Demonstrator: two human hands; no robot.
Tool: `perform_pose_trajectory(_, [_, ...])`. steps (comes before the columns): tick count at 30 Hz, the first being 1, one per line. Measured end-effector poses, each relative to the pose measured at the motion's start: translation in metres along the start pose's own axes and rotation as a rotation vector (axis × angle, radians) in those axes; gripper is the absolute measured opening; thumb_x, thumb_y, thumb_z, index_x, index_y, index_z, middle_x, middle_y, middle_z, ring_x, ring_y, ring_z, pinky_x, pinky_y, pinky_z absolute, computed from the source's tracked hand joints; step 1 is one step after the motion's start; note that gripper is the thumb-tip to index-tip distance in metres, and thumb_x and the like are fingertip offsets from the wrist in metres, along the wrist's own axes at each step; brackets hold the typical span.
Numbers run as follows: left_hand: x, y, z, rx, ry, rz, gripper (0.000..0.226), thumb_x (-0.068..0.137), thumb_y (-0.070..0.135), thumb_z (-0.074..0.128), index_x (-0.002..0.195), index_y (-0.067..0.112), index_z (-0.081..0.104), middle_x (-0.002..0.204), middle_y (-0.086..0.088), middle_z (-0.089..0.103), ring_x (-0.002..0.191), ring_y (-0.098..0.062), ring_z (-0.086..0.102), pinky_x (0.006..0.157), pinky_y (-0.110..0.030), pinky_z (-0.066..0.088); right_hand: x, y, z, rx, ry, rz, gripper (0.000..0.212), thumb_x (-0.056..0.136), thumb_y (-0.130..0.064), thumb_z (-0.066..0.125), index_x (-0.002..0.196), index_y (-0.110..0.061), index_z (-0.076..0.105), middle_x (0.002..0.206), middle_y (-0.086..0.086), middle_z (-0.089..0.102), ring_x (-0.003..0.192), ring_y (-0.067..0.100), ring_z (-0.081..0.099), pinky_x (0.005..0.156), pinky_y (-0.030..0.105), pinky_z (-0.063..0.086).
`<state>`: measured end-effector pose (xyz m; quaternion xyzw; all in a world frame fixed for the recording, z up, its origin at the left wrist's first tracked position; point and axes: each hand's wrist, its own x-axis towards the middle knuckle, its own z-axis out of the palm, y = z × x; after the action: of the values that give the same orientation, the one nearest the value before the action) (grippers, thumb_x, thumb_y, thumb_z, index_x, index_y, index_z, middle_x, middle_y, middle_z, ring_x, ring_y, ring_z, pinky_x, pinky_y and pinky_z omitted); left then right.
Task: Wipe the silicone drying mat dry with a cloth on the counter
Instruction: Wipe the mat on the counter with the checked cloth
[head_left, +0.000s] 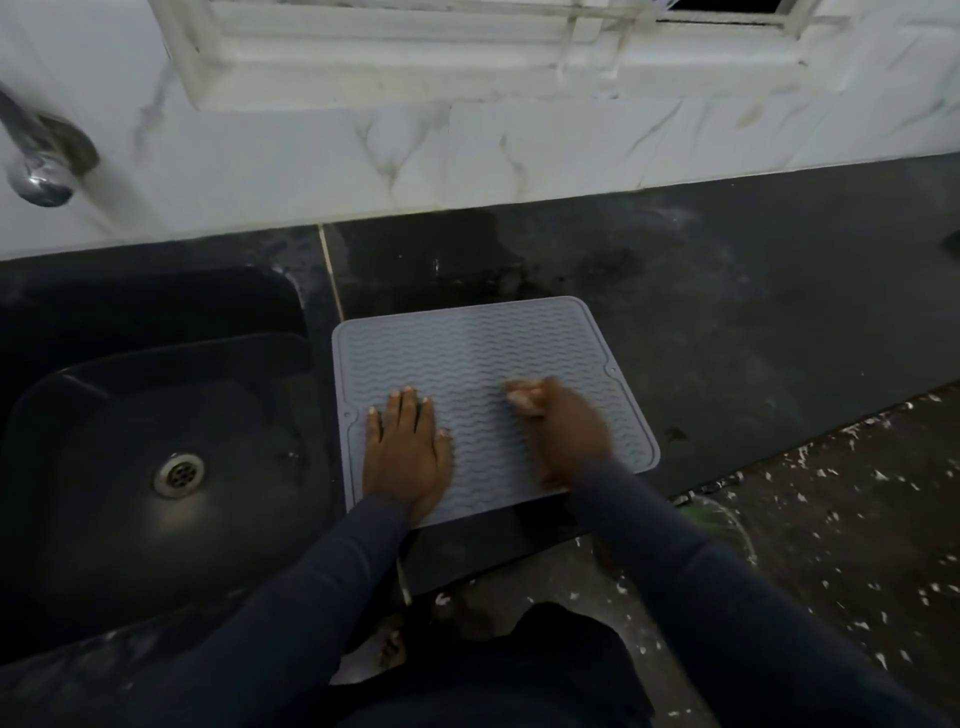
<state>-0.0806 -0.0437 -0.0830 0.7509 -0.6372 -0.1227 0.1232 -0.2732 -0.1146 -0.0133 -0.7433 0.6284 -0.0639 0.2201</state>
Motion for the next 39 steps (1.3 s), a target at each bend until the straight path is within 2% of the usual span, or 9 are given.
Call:
perform_pose_trajectory(5, [-0.002, 0.0, 0.006, 0.011, 0.01, -0.023, 0.072, 0.089, 0.045, 0.008, 0.151, 0.014, 0.027, 0.159, -0.011, 0.019, 0.148, -0.027, 0.011, 0.118, -0.047, 0.0, -0.013, -0.065, 0.05, -0.089, -0.165, -0.116, 0.028, 0.1, -0.031, 0.038, 0.122, -0.015, 0.045, 0.125, 0.013, 0.057, 0.109, 0.035, 0.059, 0.088, 0.041, 0.044])
perform_pose_trajectory(9, [-0.005, 0.003, 0.006, 0.024, 0.053, -0.039, 0.066, 0.094, 0.04, 0.012, 0.149, 0.009, 0.03, 0.157, -0.012, 0.026, 0.146, -0.027, 0.018, 0.118, -0.046, 0.003, 0.005, 0.039, -0.004, -0.107, -0.101, 0.044, 0.043, 0.092, -0.064, 0.039, 0.114, -0.028, 0.047, 0.119, 0.008, 0.062, 0.105, 0.031, 0.061, 0.088, 0.04, 0.046])
perform_pose_trajectory(14, [-0.006, 0.006, 0.005, 0.025, 0.069, -0.053, 0.063, 0.094, 0.037, 0.017, 0.148, 0.01, 0.033, 0.155, -0.012, 0.03, 0.145, -0.028, 0.023, 0.118, -0.048, 0.008, 0.039, 0.112, -0.055, -0.133, 0.011, 0.264, 0.045, 0.094, -0.062, 0.039, 0.111, -0.021, 0.046, 0.114, 0.014, 0.065, 0.103, 0.036, 0.063, 0.087, 0.043, 0.049])
perform_pose_trajectory(18, [-0.005, 0.008, 0.005, 0.05, 0.058, -0.075, 0.065, 0.092, 0.038, 0.017, 0.149, 0.01, 0.032, 0.156, -0.011, 0.028, 0.145, -0.028, 0.021, 0.118, -0.048, 0.009, 0.027, 0.021, -0.019, -0.021, 0.019, -0.063, 0.049, 0.093, -0.068, 0.032, 0.11, -0.026, 0.052, 0.105, 0.002, 0.064, 0.093, 0.025, 0.061, 0.078, 0.037, 0.043])
perform_pose_trajectory(22, [-0.005, 0.008, 0.006, 0.089, 0.046, -0.079, 0.065, 0.092, 0.039, 0.02, 0.146, 0.008, 0.038, 0.155, -0.012, 0.03, 0.144, -0.029, 0.023, 0.116, -0.051, 0.013, 0.013, -0.048, 0.038, -0.082, -0.21, -0.233, 0.035, 0.097, -0.051, 0.04, 0.112, -0.021, 0.048, 0.108, 0.01, 0.066, 0.098, 0.033, 0.063, 0.082, 0.039, 0.045])
perform_pose_trajectory(26, [-0.007, 0.008, 0.005, 0.064, 0.058, -0.09, 0.062, 0.094, 0.039, 0.02, 0.148, 0.011, 0.034, 0.155, -0.011, 0.03, 0.144, -0.028, 0.023, 0.116, -0.051, 0.014, 0.029, 0.039, -0.007, -0.109, -0.162, -0.051, 0.042, 0.092, -0.066, 0.037, 0.11, -0.03, 0.049, 0.105, 0.002, 0.065, 0.095, 0.026, 0.063, 0.083, 0.039, 0.047])
perform_pose_trajectory(30, [-0.007, 0.008, 0.006, 0.052, 0.065, -0.083, 0.062, 0.093, 0.037, 0.021, 0.147, 0.01, 0.036, 0.154, -0.012, 0.032, 0.144, -0.029, 0.025, 0.116, -0.052, 0.015, 0.051, 0.125, -0.066, -0.205, -0.018, 0.237, 0.049, 0.093, -0.064, 0.038, 0.113, -0.02, 0.049, 0.113, 0.014, 0.064, 0.105, 0.036, 0.062, 0.084, 0.041, 0.044])
perform_pose_trajectory(36, [-0.005, 0.01, 0.007, 0.031, 0.068, -0.099, 0.069, 0.092, 0.045, 0.015, 0.149, 0.01, 0.032, 0.156, -0.013, 0.027, 0.146, -0.028, 0.02, 0.118, -0.051, 0.009, 0.004, 0.017, 0.002, -0.049, -0.052, -0.057, 0.052, 0.092, -0.071, 0.03, 0.104, -0.024, 0.049, 0.099, 0.006, 0.065, 0.093, 0.03, 0.063, 0.081, 0.041, 0.045])
perform_pose_trajectory(39, [-0.005, 0.009, 0.01, 0.052, 0.069, -0.09, 0.072, 0.092, 0.05, 0.016, 0.149, 0.009, 0.031, 0.156, -0.014, 0.026, 0.146, -0.029, 0.02, 0.118, -0.052, 0.009, -0.031, -0.007, 0.028, -0.063, -0.202, -0.12, 0.034, 0.097, -0.051, 0.038, 0.114, -0.023, 0.047, 0.109, 0.01, 0.065, 0.1, 0.032, 0.063, 0.084, 0.04, 0.045])
